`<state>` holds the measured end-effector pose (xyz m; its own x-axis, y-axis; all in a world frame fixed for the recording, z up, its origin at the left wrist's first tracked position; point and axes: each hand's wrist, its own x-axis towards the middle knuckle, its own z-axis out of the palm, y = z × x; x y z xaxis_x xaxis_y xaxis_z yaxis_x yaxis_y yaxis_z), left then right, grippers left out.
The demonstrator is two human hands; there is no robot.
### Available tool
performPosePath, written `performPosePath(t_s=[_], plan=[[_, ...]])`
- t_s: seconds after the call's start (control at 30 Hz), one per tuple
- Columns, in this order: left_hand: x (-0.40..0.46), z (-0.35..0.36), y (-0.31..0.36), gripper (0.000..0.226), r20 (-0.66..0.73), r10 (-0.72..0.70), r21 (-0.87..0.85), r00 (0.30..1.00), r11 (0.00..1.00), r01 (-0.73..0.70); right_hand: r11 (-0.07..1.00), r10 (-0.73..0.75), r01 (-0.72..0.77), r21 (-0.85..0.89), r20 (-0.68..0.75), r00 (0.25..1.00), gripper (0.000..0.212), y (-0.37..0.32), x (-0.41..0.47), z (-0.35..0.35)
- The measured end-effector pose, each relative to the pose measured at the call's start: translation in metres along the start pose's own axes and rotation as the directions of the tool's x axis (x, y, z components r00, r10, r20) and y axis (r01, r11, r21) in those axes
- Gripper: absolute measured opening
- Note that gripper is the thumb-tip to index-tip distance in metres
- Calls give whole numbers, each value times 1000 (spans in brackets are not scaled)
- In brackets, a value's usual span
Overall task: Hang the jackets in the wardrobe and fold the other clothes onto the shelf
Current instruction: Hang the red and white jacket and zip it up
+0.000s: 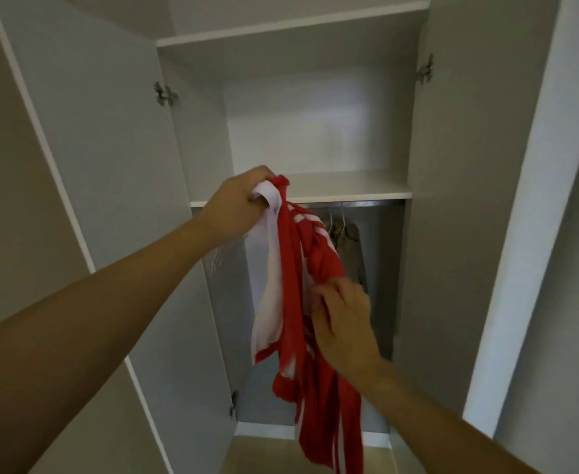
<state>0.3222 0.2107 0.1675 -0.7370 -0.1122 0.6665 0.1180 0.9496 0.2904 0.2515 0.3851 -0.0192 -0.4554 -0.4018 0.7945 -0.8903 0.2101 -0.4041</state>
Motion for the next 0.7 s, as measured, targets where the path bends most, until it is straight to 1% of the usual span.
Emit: performPosePath(t_s=[0.03, 0.07, 0.1, 0.13, 0.17, 0.2, 0.23, 0.27, 0.3, 0.33, 0.37, 0.4, 0.43, 0.5, 0.53, 0.57, 0.6, 0.63, 0.67, 0.7], plan=[[3, 2, 1, 17, -29, -53, -42, 998, 998, 52, 997, 15, -16, -79, -9, 1000, 37, 0, -6, 0], [7, 5, 3, 16, -48, -101, -79, 994, 992, 97, 990, 46, -40, -135, 40, 998, 43, 0, -11, 0], [11, 8, 6, 14, -66, -128, -101, 990, 987, 121, 987, 94, -73, -145, 145, 985, 51, -1, -15, 1], [13, 10, 10, 12, -85, -147, -118, 985, 984, 136, 986, 162, -147, -75, 271, 949, 61, -3, -17, 1], [16, 13, 13, 11, -103, -161, -123, 982, 981, 148, 966, 233, -260, 19, 384, 893, 71, -4, -17, 4], [17, 15, 15, 12, -116, -184, -125, 976, 978, 169, 936, 291, -348, 45, 456, 841, 79, -4, -17, 8], [19, 17, 15, 15, -129, -228, -144, 965, 967, 209, 925, 326, -379, 5, 501, 802, 79, -3, -16, 12], [17, 17, 14, 18, -140, -300, -194, 943, 943, 271, 924, 350, -378, -56, 522, 778, 67, -1, -16, 16], [17, 16, 14, 18, -155, -370, -261, 916, 910, 324, 914, 379, -398, -82, 521, 764, 45, 2, -15, 20], [16, 16, 10, 14, -158, -414, -311, 896, 882, 353, 874, 432, -485, -36, 516, 740, 22, 5, -11, 22], [16, 14, 7, 8, -157, -432, -309, 888, 875, 372, 806, 490, -592, 28, 530, 692, 15, 8, -5, 21], [13, 11, 5, 10, -165, -432, -280, 887, 882, 378, 727, 546, -683, 69, 544, 637, 18, 13, 1, 19], [9, 8, 0, 15, -182, -431, -256, 884, 889, 380, 691, 584, -720, 59, 542, 605, 19, 17, 9, 16], [-6, 0, -11, 12, -247, -431, -267, 868, 891, 367, 653, 651, -754, 73, 456, 607, 23, 27, 30, 7], [-16, -4, -21, 8, -279, -430, -227, 859, 898, 375, 613, 681, -780, 127, 415, 603, 24, 30, 43, 0], [-27, -10, -33, 6, -290, -432, -139, 854, 902, 409, 580, 692, -790, 199, 392, 606, 23, 29, 58, -11], [-38, -14, -46, 5, -284, -442, -60, 851, 894, 444, 583, 675, -776, 241, 388, 627, 22, 30, 73, -20], [-49, -18, -60, 3, -270, -487, -34, 831, 867, 497, 597, 641, -754, 275, 401, 654, 19, 29, 91, -30], [-59, -22, -71, 0, -263, -547, -67, 795, 832, 551, 663, 583, -706, 248, 420, 695, 16, 26, 109, -41], [-67, -25, -80, 4, -266, -617, -132, 741, 785, 606, 751, 507, -633, 191, 448, 736, 17, 22, 125, -50]])
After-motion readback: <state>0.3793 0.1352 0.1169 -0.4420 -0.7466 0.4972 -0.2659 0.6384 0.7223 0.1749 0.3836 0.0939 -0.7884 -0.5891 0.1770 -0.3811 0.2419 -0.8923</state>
